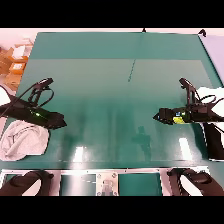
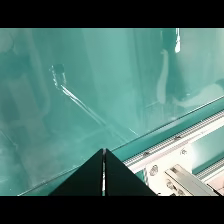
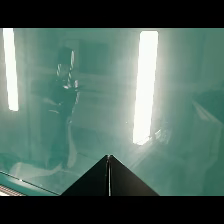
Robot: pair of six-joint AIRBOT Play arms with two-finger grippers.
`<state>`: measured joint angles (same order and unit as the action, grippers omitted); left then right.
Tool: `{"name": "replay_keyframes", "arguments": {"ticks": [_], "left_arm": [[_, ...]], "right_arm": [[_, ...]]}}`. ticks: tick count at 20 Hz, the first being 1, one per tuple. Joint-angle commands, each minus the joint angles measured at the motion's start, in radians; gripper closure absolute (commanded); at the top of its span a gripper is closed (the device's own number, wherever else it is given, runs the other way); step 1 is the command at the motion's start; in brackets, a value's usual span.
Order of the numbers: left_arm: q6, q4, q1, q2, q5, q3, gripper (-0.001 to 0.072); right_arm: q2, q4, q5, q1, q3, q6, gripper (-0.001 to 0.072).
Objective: Fold the shirts.
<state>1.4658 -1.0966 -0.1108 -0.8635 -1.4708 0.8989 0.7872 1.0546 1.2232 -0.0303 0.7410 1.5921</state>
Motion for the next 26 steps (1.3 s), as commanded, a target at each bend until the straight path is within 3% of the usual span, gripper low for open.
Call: {"name": "replay_keyframes", "arguments": {"ticks": [1,5,7,11,12,13,15,22,25,26], "left_arm": [[0.0,0.039,0.0,0.001,0.03,0.0,0.0685],[-0.004,0.082,0.0,0.001,0.12,0.0,0.0685],[0.006,0.035,0.0,0.001,0.126,0.0,0.0686],[0.213,-0.477,0.0,0.001,0.013,0.0,0.0678],[0.209,-0.602,0.0,0.001,-0.031,-0.001,0.0387],[0.232,-0.717,0.0,0.0,-0.059,-0.005,-0.0013],[0.266,-0.83,0.041,-0.002,-0.057,-0.034,-0.0013],[0.241,-0.758,0.282,-0.005,0.227,-0.357,-0.0009],[0.234,-0.759,0.35,-0.005,0.327,-0.394,-0.0006],[0.234,-0.758,0.367,-0.005,0.351,-0.394,0.0103]], "right_arm": [[-0.001,0.0,0.0,-0.001,0.0,0.0,0.0701],[-0.001,0.001,-0.001,-0.001,0.0,0.0,0.0701],[-0.001,0.0,-0.007,-0.001,0.0,0.0,0.0701],[-0.001,0.0,-0.029,-0.001,-0.003,0.0,0.0699],[-0.001,0.001,-0.029,-0.001,-0.003,0.0,0.07],[-0.001,0.001,-0.029,-0.001,-0.003,0.0,0.0699],[-0.001,0.004,-0.03,-0.001,-0.003,0.0,0.0694],[-0.001,0.004,-0.031,-0.001,-0.003,0.0,0.0694],[-0.001,0.003,-0.031,-0.001,-0.003,0.0,0.0694],[-0.001,0.003,-0.031,-0.001,-0.003,0.0,0.0694]]}}
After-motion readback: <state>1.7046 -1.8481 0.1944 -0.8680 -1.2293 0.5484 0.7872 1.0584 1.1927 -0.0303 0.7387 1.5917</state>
